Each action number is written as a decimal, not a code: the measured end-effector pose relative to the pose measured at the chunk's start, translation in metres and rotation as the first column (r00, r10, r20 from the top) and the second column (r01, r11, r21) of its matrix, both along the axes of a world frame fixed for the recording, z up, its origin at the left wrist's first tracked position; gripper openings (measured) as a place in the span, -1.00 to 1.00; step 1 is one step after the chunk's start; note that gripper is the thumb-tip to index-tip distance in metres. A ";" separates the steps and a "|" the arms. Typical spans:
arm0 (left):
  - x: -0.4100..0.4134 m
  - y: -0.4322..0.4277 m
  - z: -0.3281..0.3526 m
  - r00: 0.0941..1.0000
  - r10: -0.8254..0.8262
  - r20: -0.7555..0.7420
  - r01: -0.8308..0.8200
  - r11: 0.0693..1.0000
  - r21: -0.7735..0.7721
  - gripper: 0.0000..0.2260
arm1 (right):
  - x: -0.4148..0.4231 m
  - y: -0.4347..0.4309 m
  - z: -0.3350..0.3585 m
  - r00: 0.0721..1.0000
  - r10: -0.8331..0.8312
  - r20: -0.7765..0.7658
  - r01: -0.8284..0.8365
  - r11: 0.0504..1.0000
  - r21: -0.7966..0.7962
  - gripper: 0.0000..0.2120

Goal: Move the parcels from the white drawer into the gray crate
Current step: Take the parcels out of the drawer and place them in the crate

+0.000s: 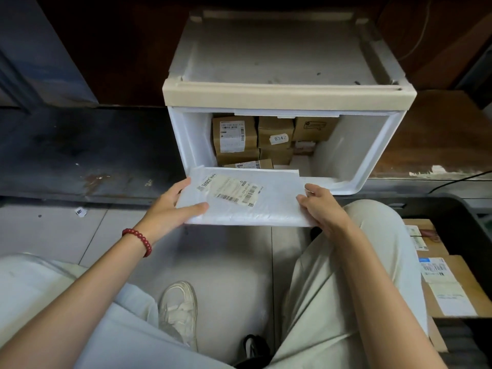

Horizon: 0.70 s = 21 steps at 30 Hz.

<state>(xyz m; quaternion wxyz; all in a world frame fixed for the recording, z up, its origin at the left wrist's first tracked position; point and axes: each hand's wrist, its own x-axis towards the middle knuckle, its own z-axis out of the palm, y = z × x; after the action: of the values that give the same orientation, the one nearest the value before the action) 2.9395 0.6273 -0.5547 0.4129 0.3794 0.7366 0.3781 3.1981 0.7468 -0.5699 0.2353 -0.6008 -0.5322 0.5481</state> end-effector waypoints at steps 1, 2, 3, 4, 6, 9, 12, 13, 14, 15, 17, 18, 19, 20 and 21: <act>0.002 -0.002 0.000 0.999 -0.019 -0.032 0.018 1.000 -0.009 -0.32 | 0.000 -0.002 -0.002 0.997 0.050 0.055 -0.053 0.997 0.048 -0.67; 0.004 -0.004 -0.001 0.997 -0.035 -0.068 0.034 0.999 -0.017 -0.29 | -0.001 -0.005 -0.002 0.991 0.090 0.098 -0.099 0.991 0.093 -0.66; 0.007 -0.006 -0.002 0.994 -0.037 -0.100 0.035 0.999 -0.017 -0.28 | -0.001 -0.008 -0.002 0.984 0.113 0.141 -0.133 0.981 0.142 -0.60; 0.010 -0.008 -0.002 0.991 -0.022 -0.131 0.021 1.000 -0.012 -0.28 | -0.003 -0.012 -0.002 0.977 0.118 0.178 -0.153 0.968 0.200 -0.51; 0.017 -0.011 -0.003 0.977 0.032 -0.211 -0.029 0.999 0.017 -0.30 | -0.005 -0.017 -0.002 0.972 0.088 0.220 -0.151 0.944 0.293 -0.37; 0.023 -0.013 0.001 0.950 0.118 -0.289 -0.112 0.993 0.038 -0.38 | -0.004 -0.023 0.003 0.975 0.042 0.219 -0.120 0.926 0.359 -0.27; 0.023 -0.012 0.006 0.926 0.113 -0.360 -0.104 0.994 0.046 -0.40 | 0.002 -0.034 0.017 0.992 -0.015 0.128 -0.048 0.881 0.471 -0.24; 0.025 -0.010 0.010 0.919 0.097 -0.382 -0.077 0.995 0.067 -0.38 | 0.006 -0.040 0.023 0.995 -0.046 0.093 -0.009 0.856 0.517 -0.23; 0.030 -0.007 0.014 0.912 0.082 -0.401 -0.047 0.994 0.097 -0.37 | 0.012 -0.045 0.030 0.994 -0.083 0.068 0.032 0.830 0.557 -0.22; 0.036 -0.003 0.018 0.907 0.073 -0.415 -0.020 0.991 0.131 -0.35 | 0.019 -0.049 0.036 0.991 -0.125 0.056 0.069 0.807 0.586 -0.21; 0.056 0.005 0.025 0.907 0.049 -0.419 0.035 0.981 0.191 -0.35 | 0.037 -0.054 0.047 0.980 -0.193 0.053 0.119 0.774 0.622 -0.21; 0.068 0.010 0.028 0.907 0.035 -0.420 0.061 0.975 0.214 -0.34 | 0.048 -0.055 0.052 0.973 -0.226 0.049 0.144 0.759 0.636 -0.22; 0.080 0.015 0.032 0.903 0.024 -0.429 0.088 0.967 0.239 -0.33 | 0.060 -0.054 0.055 0.964 -0.262 0.039 0.176 0.744 0.644 -0.22; 0.092 0.022 0.035 0.897 0.018 -0.441 0.113 0.956 0.270 -0.32 | 0.072 -0.054 0.057 0.953 -0.301 0.022 0.215 0.729 0.650 -0.23; 0.105 0.030 0.038 0.891 0.014 -0.454 0.140 0.943 0.303 -0.31 | 0.085 -0.052 0.058 0.941 -0.339 0.000 0.257 0.714 0.652 -0.25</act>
<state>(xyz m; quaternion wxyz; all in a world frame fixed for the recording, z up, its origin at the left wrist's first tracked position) 3.0441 0.6573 -0.5164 0.1747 0.5438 0.7259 0.3831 3.2836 0.6943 -0.5122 0.4796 -0.5931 -0.5963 0.2502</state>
